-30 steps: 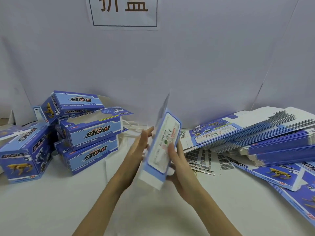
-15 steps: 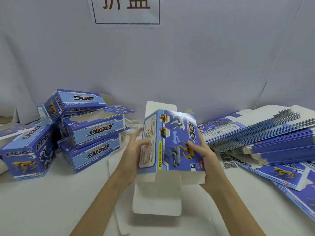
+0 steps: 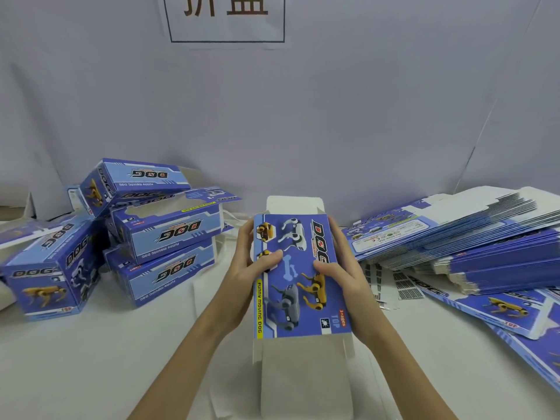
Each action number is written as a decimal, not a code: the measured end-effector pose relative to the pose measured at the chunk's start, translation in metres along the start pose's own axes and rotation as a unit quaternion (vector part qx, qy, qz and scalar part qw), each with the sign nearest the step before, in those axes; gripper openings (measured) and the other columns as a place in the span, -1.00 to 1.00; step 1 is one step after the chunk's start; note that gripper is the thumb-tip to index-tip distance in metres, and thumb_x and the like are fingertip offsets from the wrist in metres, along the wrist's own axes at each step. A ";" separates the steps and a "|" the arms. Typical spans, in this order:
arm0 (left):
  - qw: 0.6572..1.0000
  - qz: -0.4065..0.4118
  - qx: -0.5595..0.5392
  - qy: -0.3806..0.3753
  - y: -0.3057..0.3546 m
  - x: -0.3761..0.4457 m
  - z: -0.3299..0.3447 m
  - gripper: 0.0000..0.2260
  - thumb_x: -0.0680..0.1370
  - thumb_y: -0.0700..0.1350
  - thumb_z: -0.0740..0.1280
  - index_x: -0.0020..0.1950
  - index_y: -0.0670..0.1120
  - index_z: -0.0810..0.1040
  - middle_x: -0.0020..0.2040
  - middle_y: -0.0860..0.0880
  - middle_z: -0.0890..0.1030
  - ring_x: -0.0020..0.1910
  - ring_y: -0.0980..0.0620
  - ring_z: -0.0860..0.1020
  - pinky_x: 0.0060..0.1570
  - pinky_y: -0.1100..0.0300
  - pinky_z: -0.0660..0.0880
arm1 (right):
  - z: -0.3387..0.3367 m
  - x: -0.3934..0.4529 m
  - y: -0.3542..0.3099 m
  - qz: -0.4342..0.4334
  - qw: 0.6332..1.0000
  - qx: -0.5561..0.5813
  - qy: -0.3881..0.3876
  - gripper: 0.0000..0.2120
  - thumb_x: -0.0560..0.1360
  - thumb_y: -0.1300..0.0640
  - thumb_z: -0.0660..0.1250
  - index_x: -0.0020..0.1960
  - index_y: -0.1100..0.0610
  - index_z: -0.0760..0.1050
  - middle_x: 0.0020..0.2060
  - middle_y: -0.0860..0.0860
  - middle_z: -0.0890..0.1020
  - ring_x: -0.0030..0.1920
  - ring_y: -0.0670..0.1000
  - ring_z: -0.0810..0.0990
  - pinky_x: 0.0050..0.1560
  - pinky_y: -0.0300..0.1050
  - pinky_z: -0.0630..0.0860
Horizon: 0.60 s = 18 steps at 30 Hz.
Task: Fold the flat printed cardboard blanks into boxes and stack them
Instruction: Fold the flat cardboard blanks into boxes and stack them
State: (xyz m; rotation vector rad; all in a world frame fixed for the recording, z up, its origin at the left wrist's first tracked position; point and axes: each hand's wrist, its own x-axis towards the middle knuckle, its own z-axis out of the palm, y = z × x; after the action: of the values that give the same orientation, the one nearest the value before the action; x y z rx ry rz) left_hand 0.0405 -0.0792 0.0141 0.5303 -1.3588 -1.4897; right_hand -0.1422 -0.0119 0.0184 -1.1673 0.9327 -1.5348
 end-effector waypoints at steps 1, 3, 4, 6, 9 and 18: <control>1.000 0.008 -0.005 -0.004 -0.001 0.000 0.001 -0.50 0.56 -0.04 0.47 0.36 0.42 0.44 0.35 0.13 0.60 0.24 -0.13 0.67 -0.03 0.04 0.68 | -0.002 0.000 -0.001 -0.009 1.000 -0.002 0.000 -0.27 0.48 0.11 0.41 0.58 -0.24 0.30 0.31 -0.06 0.66 0.21 0.15 0.72 -0.11 -0.04 0.72; 1.000 0.013 -0.009 -0.004 0.000 -0.002 0.002 -0.47 0.52 0.00 0.50 0.38 0.43 0.42 0.36 0.14 0.60 0.24 -0.13 0.67 -0.02 0.04 0.68 | -0.004 0.000 -0.002 -0.019 1.000 -0.011 0.002 -0.30 0.47 0.09 0.42 0.55 -0.26 0.32 0.27 -0.06 0.68 0.18 0.17 0.73 -0.12 -0.03 0.73; 1.000 0.014 -0.005 -0.003 0.001 -0.002 0.003 -0.47 0.50 0.02 0.50 0.36 0.45 0.43 0.34 0.16 0.61 0.23 -0.12 0.68 -0.03 0.05 0.68 | -0.004 0.000 -0.001 -0.019 1.000 -0.017 0.005 -0.31 0.48 0.06 0.42 0.54 -0.28 0.33 0.27 -0.06 0.68 0.18 0.19 0.73 -0.10 0.01 0.73; 1.000 0.016 0.003 -0.012 0.002 -0.002 0.002 -0.50 0.50 0.01 0.48 0.33 0.45 0.46 0.30 0.18 0.63 0.19 -0.10 0.70 -0.07 0.10 0.68 | -0.002 0.000 0.002 -0.021 0.999 -0.024 0.017 -0.36 0.50 0.00 0.42 0.53 -0.28 0.33 0.33 -0.03 0.63 0.20 0.20 0.72 -0.03 0.09 0.73; 0.999 0.023 0.018 -0.030 0.000 -0.003 -0.001 -0.48 0.52 -0.04 0.45 0.42 0.32 0.43 0.30 0.12 0.63 0.18 -0.10 0.70 -0.06 0.13 0.67 | 0.000 0.003 0.005 -0.028 0.999 -0.017 0.039 -0.49 0.49 -0.03 0.42 0.41 -0.15 0.40 0.32 0.03 0.59 0.12 0.20 0.75 -0.11 0.02 0.74; 0.997 -0.057 0.015 0.040 -0.005 0.003 0.003 -0.57 0.54 0.17 0.42 0.35 0.05 0.49 0.40 -0.20 0.50 0.15 -0.17 0.71 -0.02 -0.02 0.67 | -0.003 0.002 0.008 -0.010 0.999 -0.015 0.048 -0.60 0.51 -0.10 0.38 0.28 -0.01 0.40 0.23 0.17 0.66 0.07 0.20 0.76 -0.09 -0.02 0.73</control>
State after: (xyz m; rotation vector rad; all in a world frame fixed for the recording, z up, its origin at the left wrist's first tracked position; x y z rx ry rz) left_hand 0.0350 -0.0814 0.0116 0.6904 -1.3086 -1.5240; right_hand -0.1427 -0.0156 0.0104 -1.1341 1.0133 -1.6103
